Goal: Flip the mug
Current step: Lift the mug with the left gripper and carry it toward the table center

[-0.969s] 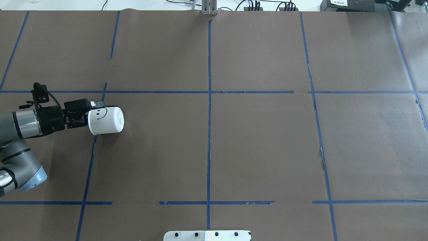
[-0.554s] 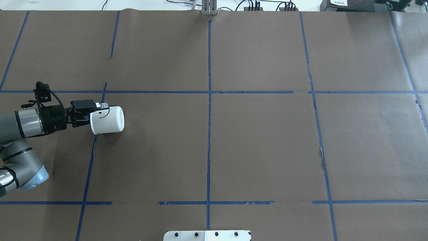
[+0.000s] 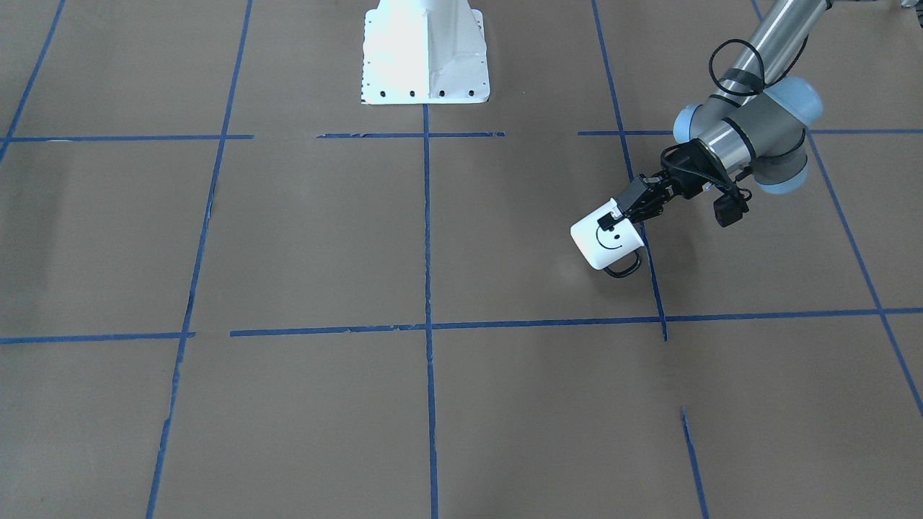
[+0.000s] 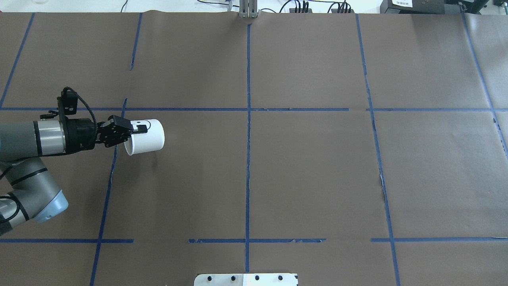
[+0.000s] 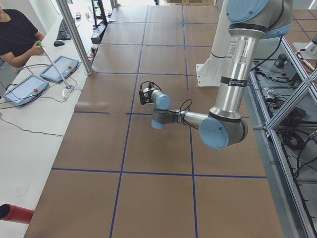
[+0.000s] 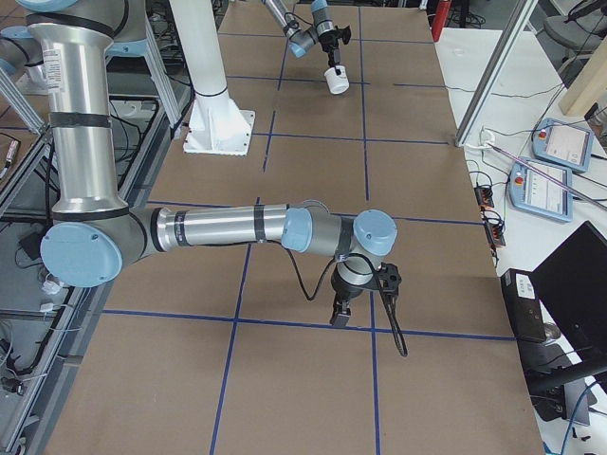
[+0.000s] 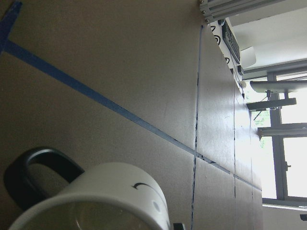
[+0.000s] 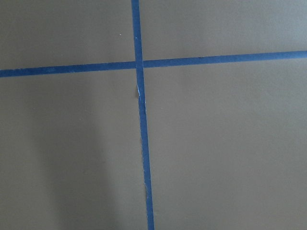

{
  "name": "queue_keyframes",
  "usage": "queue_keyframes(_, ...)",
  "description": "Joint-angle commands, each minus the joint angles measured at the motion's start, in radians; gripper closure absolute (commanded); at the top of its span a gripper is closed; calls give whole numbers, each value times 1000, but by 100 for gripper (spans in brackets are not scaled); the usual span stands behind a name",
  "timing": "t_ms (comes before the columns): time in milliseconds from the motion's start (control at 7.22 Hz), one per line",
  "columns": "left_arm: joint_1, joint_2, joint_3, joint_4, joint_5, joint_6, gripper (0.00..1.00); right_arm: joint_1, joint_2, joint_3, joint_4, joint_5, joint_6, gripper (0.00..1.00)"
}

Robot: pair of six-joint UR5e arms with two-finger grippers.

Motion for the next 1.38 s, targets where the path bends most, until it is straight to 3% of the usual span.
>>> queue_keyframes(0, -2, -30, -208, 327, -37, -4, 100, 0, 0, 0, 0, 0, 0, 0)
queue_keyframes(415, -33, -231, -260, 790, -118, 86, 100, 0, 0, 0, 0, 0, 0, 0)
queue_keyframes(831, -28, -484, -255, 1347, -102, 426, 100, 0, 0, 1, 0, 0, 0, 0)
queue_keyframes(969, -12, -525, -243, 1427, -102, 488, 100, 0, 1, 1, 0, 0, 0, 0)
queue_keyframes(1246, 34, -703, -86, 1591, -100, 610, 100, 0, 0, 0, 0, 0, 0, 0)
